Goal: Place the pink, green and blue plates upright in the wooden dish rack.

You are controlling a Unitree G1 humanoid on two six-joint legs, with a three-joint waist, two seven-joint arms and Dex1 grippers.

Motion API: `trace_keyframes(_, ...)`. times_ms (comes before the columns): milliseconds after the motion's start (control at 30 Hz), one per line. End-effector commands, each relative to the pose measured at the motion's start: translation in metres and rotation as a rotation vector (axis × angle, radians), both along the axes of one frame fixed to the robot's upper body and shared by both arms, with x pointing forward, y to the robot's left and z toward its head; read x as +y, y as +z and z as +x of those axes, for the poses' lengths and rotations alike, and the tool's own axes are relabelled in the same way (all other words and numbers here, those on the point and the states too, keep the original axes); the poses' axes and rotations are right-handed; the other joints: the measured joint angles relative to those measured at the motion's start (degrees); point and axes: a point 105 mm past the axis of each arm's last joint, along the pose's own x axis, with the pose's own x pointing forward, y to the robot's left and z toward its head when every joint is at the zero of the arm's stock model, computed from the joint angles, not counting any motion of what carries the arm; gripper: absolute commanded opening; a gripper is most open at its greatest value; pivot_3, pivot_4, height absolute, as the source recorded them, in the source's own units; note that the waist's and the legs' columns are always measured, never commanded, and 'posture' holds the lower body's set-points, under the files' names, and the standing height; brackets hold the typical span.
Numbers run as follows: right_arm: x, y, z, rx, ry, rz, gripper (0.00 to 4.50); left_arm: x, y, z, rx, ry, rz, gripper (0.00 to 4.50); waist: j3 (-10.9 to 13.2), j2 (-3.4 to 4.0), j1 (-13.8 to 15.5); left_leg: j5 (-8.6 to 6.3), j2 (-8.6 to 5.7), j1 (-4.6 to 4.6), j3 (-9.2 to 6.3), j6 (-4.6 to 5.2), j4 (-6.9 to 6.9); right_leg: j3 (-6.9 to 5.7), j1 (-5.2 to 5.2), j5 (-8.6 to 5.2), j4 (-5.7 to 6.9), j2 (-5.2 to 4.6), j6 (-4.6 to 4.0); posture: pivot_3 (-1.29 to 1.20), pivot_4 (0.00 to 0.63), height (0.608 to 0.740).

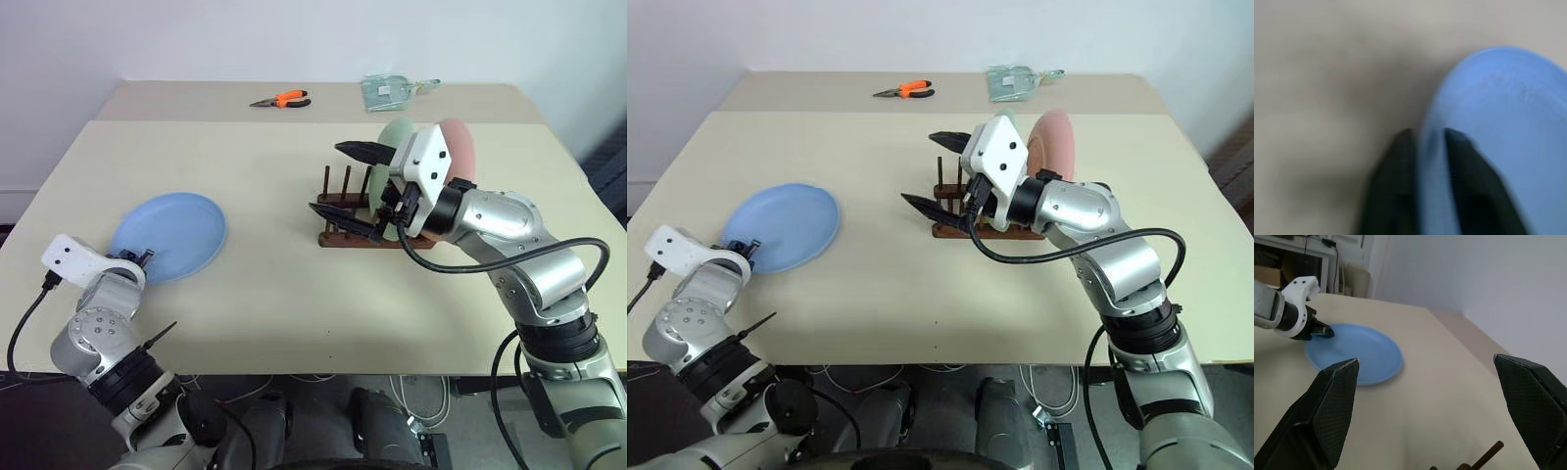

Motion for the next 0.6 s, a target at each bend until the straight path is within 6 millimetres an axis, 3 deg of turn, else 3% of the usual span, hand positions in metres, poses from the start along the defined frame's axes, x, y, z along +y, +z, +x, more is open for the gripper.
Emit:
trace_keyframes(33, 0.003, 0.0, -0.003, -0.087, -0.015, -0.056, 4.5, -0.041, 0.069, 0.021, -0.295, -0.21, 0.153, 0.03, 0.0, 0.0, -0.07, 0.0, 0.0, -0.01, 0.01, -0.01, 0.0, 0.0, 0.0, 0.0, 0.0, 0.0, 0.0, 0.0, 0.15, 0.74)
trace_keyframes(100, 0.009, -0.007, -0.005, -0.145, -0.004, -0.124, 4.5, -0.071, 0.106, 0.025, -0.463, -0.329, 0.191, 0.03, 0.02, -0.03, -0.17, 0.0, 0.0, -0.02, 0.03, -0.01, -0.02, 0.01, -0.01, 0.0, -0.04, 0.0, -0.01, 0.0, 0.15, 0.74)
trace_keyframes(200, 0.023, -0.014, -0.004, -0.264, 0.016, -0.229, 4.5, -0.106, 0.144, 0.026, -0.618, -0.451, 0.226, 0.03, 0.03, -0.03, -0.28, 0.0, 0.01, -0.03, 0.05, -0.02, -0.03, 0.01, -0.04, 0.0, -0.04, 0.0, -0.01, 0.0, 0.15, 0.74)
trace_keyframes(400, 0.039, -0.015, 0.015, -0.468, -0.021, -0.355, 4.5, -0.153, 0.18, 0.021, -0.738, -0.612, 0.278, 0.03, 0.03, -0.02, -1.24, 0.02, 0.03, 0.04, 0.1, -0.03, -0.09, 0.04, -0.04, 0.01, -0.01, 0.01, 0.0, 0.0, 0.15, 0.74)
trace_keyframes(500, 0.036, -0.014, 0.028, -0.525, -0.07, -0.391, 3.7, -0.166, 0.187, 0.015, -0.765, -0.683, 0.323, 0.0, 0.04, -0.02, -1.49, 0.03, 0.02, 0.02, 0.07, -0.04, -0.11, 0.04, -0.04, 0.01, -0.02, 0.01, -0.01, 0.0, 0.15, 0.74)
trace_keyframes(600, 0.036, -0.012, 0.029, -0.546, -0.077, -0.389, 2.24, -0.163, 0.184, 0.015, -0.753, -0.689, 0.339, 0.0, 0.05, -0.01, -1.53, 0.03, 0.02, 0.02, 0.06, -0.04, -0.12, 0.05, -0.06, 0.02, -0.02, 0.01, -0.02, 0.0, 0.15, 0.74)
